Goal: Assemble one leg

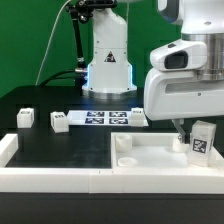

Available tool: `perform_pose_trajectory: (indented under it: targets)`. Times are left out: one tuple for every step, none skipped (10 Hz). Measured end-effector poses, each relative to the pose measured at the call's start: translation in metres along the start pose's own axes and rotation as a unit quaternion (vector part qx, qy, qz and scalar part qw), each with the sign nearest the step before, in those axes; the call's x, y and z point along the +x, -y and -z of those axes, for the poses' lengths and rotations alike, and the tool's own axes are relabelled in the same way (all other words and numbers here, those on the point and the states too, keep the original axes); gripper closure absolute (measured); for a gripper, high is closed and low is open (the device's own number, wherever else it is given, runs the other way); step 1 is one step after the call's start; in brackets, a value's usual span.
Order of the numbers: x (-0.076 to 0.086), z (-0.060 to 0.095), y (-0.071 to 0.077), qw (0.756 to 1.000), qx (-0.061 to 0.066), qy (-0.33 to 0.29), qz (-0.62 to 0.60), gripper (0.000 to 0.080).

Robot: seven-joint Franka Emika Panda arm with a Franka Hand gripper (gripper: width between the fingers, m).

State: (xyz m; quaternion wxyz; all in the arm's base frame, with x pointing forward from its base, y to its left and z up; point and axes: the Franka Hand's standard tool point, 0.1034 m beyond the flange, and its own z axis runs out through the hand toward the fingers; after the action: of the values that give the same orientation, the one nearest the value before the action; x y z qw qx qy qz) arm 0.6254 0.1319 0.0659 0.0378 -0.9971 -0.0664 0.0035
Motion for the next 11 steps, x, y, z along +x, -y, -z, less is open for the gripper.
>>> perform_pose_trajectory:
  targets:
    - [0.000, 0.000, -0.002, 0.999, -0.003, 0.000, 0.048, 0.0150]
    - [0.000, 0.000, -0.006, 0.996, -0.004, 0.001, 0.091, 0.0150]
    - [0.000, 0.000, -0.009, 0.990, -0.009, 0.002, 0.137, 0.0150]
    - [0.000, -0.001, -0.011, 0.983, -0.009, 0.003, 0.182, 0.0150]
    - [0.000, -0.001, -0.012, 0.977, -0.010, 0.003, 0.213, 0.0150]
    - [0.000, 0.000, -0.015, 0.964, -0.015, 0.005, 0.267, 0.0150]
    - [0.000, 0.000, -0.017, 0.953, -0.017, 0.007, 0.302, 0.0150]
    - [0.000, 0.000, -0.019, 0.951, -0.018, 0.007, 0.310, 0.0150]
    - [0.000, 0.000, -0.020, 0.950, -0.018, 0.007, 0.311, 0.0150]
    - [0.000, -0.001, -0.020, 0.950, -0.018, 0.007, 0.310, 0.0150]
    - [0.000, -0.001, -0.020, 0.951, -0.018, 0.008, 0.310, 0.0274]
